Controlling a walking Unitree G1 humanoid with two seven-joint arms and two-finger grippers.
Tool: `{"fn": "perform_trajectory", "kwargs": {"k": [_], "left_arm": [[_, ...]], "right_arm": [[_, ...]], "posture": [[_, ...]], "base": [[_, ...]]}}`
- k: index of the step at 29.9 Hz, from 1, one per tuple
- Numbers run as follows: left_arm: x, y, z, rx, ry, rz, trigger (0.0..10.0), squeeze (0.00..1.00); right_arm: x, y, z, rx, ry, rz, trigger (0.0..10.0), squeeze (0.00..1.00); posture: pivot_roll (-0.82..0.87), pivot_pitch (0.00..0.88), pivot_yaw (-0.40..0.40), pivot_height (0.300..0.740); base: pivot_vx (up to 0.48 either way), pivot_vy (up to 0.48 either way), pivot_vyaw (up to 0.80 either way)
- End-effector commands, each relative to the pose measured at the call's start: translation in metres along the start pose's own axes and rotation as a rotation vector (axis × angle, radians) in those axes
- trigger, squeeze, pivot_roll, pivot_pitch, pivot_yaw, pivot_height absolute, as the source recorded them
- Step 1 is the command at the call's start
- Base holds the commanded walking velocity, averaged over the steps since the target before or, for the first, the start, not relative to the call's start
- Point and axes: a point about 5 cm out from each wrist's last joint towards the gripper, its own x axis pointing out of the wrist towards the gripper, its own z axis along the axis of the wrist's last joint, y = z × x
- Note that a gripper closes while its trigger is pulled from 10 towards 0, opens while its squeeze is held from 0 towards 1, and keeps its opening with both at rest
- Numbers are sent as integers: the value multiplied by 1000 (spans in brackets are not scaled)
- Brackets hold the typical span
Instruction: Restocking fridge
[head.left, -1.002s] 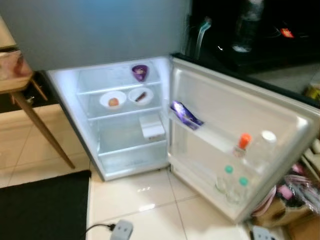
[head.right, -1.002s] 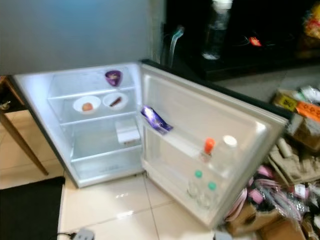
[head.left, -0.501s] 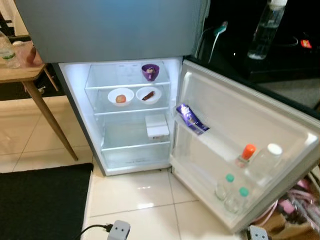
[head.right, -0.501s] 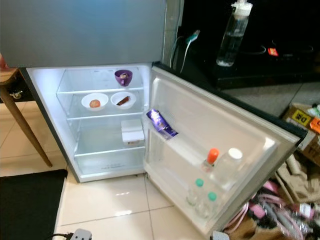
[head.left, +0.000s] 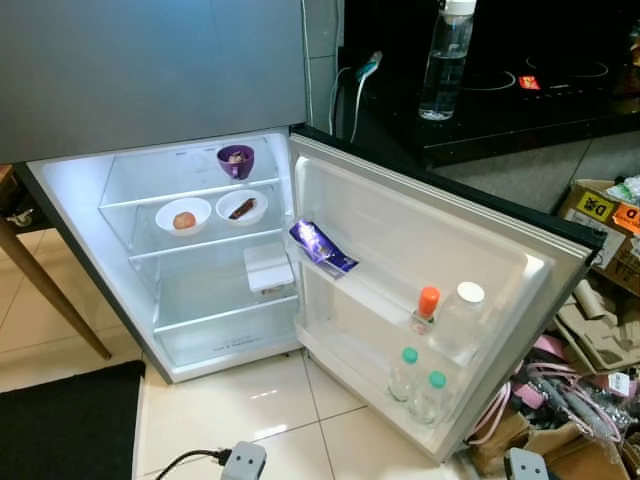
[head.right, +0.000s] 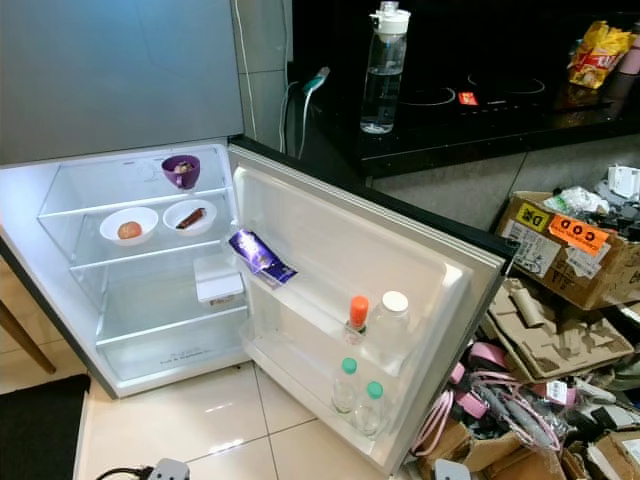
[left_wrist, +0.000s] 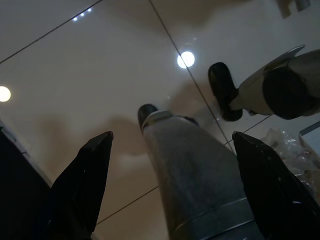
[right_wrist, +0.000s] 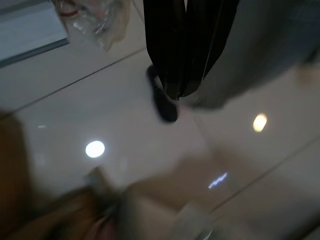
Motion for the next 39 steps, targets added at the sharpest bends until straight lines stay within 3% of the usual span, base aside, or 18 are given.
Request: {"fn": "perform_trajectory", "kwargs": {"k": [1,3,5,6,8,9,11,12,13,16,19,22,25,27,31,36,39], "left_arm": [[-2,2,-6,5,27,8,10000,0],[-2,2,-6,5,28,8,10000,0],[-2,3,-6,6,28,10,10000,0],[-2,3,-6,6,28,10,10000,0],[-3,4,-7,8,30,12,10000,0],[-3,4,-7,8,30,12,10000,0],[-3,5,-7,8,32,13,10000,0],[-3,5,-7,8,33,13,10000,0],[-3,5,-7,8,33,13,10000,0],[-3,5,-8,14,37,10,10000,0],[-3,5,-9,16,38,8,10000,0],[-4,5,-10,13,39,6,10000,0],[-4,5,-10,12,39,6,10000,0],[-4,5,-11,8,38,5,10000,0],[-4,5,-11,6,38,5,10000,0],[-4,4,-11,4,37,2,10000,0],[-4,3,-12,3,38,0,10000,0]], "right_arm": [[0,-12,20,38,-82,-68,10000,0],[0,-16,25,42,-99,-86,10000,0],[-4,-41,67,144,-256,-174,10000,0],[-4,-41,67,144,-256,-174,10000,0],[-14,-63,111,232,-419,-241,10000,0],[-14,-63,111,232,-419,-241,10000,0],[-25,-75,149,267,-554,-256,10000,0],[-30,-77,168,266,-624,-243,10000,0],[-30,-77,168,266,-624,-243,10000,0],[-42,-71,212,259,-775,-171,10000,0],[-45,-68,221,259,-807,-148,10000,0],[-61,-47,267,223,-965,-2,10000,0],[-67,-41,280,211,-1010,53,10000,0],[-74,-28,295,171,-1057,163,10000,0],[-76,-16,302,99,-1070,261,10000,0],[-76,-12,299,23,-1041,341,10000,0],[-75,-17,297,-6,-1019,307,10000,0]], "posture": [[-49,4,3,740],[-49,4,3,740],[-50,7,5,740],[-50,7,5,740],[-50,7,5,740],[-50,7,5,740],[-47,14,5,740],[-46,17,4,740],[-46,17,4,740],[-44,20,3,740],[-44,21,3,740],[-39,24,1,740],[-39,23,0,740],[-38,25,0,740],[-39,25,-3,740],[-45,26,-7,740],[-47,27,-9,740]], "base": [[0,0,0],[0,0,0],[0,0,0],[0,0,0],[0,0,0],[0,0,0],[0,0,0],[0,0,0],[0,0,0],[0,0,0],[0,0,0],[0,0,0],[0,0,0],[0,0,0],[0,0,0],[0,0,0],[0,0,0]]}}
